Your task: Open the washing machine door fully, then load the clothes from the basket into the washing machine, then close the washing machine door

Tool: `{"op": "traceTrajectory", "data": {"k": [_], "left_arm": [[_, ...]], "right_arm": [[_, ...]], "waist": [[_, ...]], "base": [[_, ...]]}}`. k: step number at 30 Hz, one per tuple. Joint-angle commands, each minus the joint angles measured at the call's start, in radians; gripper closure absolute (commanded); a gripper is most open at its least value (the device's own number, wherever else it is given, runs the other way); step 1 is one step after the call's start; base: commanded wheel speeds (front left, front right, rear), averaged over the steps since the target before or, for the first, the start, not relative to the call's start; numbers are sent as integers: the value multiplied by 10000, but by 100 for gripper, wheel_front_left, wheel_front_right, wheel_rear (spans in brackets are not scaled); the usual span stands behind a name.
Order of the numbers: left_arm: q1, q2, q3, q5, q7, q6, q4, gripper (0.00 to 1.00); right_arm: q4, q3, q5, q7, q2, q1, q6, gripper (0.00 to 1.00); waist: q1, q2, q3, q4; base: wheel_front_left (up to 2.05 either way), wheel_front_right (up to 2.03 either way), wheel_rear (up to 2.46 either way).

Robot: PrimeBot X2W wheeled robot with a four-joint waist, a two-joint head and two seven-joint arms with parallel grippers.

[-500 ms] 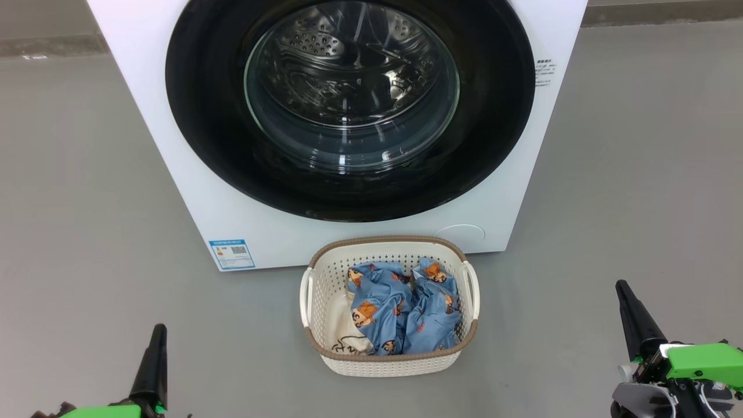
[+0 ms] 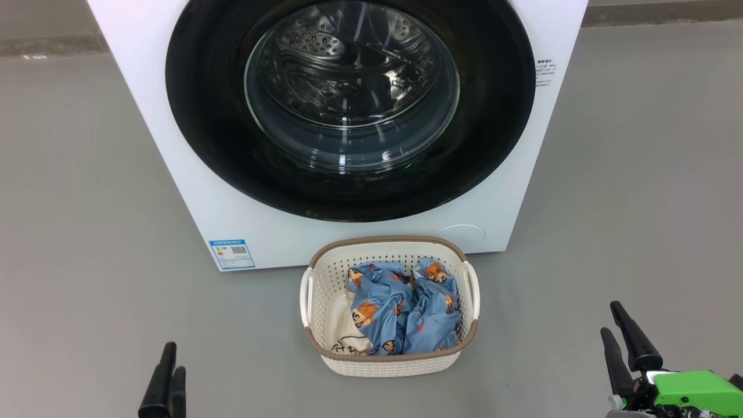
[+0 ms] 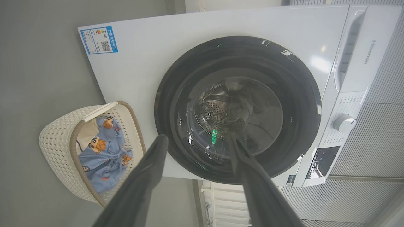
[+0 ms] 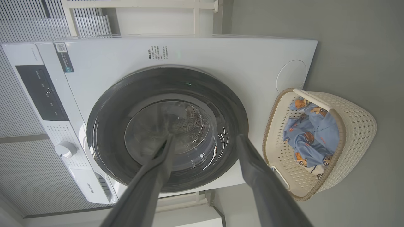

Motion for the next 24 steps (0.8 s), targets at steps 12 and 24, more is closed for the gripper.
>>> {"op": "traceTrajectory", "data": {"k": [12,24], "left_arm": [[-476,134,-169,37,-413,-18,-539,0],[-616,205,-405,250,-742,-25,-738,0]], "right_arm": [[-646,345,-83,-287,-137,-524,10,0],[-950,754,-280,-596,-263,-665,16,0]], "waist": [[-18,0,43,-1],[-18,0,54,17]], "base": [[0,0,0],[0,0,0]]}}
